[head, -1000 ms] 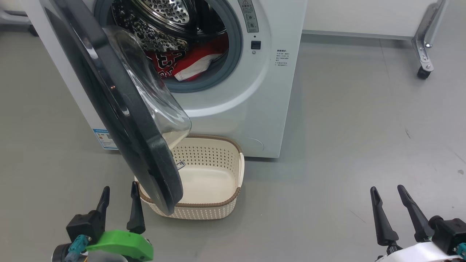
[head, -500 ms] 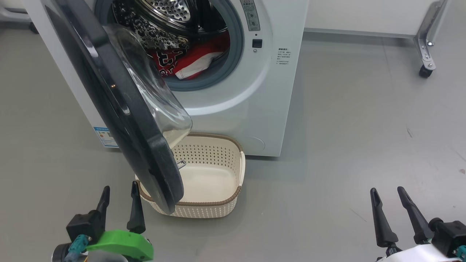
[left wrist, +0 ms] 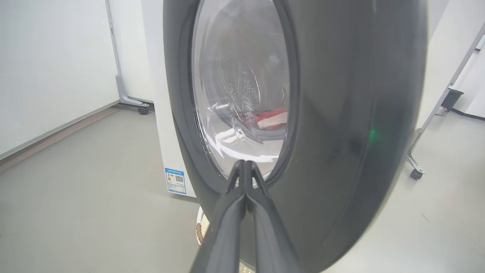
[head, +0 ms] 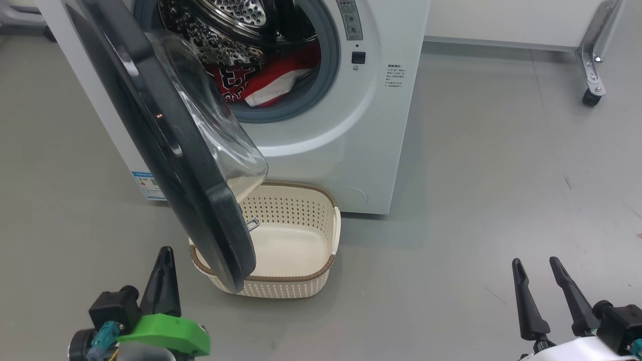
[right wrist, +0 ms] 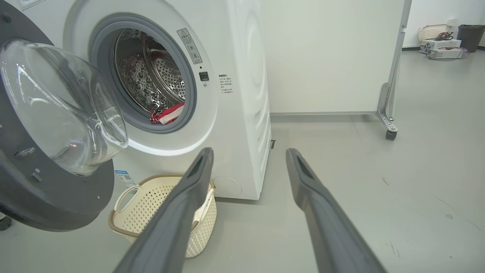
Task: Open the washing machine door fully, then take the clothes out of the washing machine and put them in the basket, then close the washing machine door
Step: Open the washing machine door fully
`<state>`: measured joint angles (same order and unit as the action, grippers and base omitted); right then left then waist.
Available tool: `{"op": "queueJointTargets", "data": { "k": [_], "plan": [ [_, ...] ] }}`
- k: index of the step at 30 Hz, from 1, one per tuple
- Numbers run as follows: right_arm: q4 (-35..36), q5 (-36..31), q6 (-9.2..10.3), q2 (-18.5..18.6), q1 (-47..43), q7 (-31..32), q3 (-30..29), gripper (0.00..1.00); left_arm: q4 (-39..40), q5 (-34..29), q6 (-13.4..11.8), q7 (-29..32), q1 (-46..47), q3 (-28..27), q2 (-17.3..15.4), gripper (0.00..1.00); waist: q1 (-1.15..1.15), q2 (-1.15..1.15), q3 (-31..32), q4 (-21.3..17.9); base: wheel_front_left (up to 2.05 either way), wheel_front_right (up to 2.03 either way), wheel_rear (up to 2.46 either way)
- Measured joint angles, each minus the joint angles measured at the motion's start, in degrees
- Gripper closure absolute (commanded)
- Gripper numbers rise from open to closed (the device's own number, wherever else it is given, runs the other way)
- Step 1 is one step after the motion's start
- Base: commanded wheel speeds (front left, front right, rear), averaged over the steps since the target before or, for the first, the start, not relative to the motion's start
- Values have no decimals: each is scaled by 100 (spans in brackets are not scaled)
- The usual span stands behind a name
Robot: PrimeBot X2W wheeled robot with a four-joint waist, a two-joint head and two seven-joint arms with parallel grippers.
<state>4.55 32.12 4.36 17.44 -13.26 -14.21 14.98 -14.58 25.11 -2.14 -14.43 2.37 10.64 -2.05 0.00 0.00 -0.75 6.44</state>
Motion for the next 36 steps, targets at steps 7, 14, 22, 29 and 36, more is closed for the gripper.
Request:
{"op": "queueJointTargets", "data": {
  "k": [7,14,22,29,36],
  "plan": [
    [-16,-25,-26,-42,-11,0,-21,0,504,10,43,0,64,-252,-4,100,0,0,2,49,0,0,0],
    [-40,-53,-76,-100,-12,0,-62,0,914,10,52,-1,257,-453,-4,100,0,0,14,76,0,0,0],
    [-65,-102,-133,-145,-12,0,-88,0,1419,9,94,-1,517,-545,-7,100,0,0,44,51,0,0,0],
    [-118,-151,-178,-182,-12,0,-108,0,1715,0,151,-2,732,-454,-5,100,0,0,61,33,0,0,0],
    [-134,-172,-194,-221,-12,0,-119,0,1900,5,221,-11,890,-56,-7,100,0,0,66,12,0,0,0]
  ]
}}
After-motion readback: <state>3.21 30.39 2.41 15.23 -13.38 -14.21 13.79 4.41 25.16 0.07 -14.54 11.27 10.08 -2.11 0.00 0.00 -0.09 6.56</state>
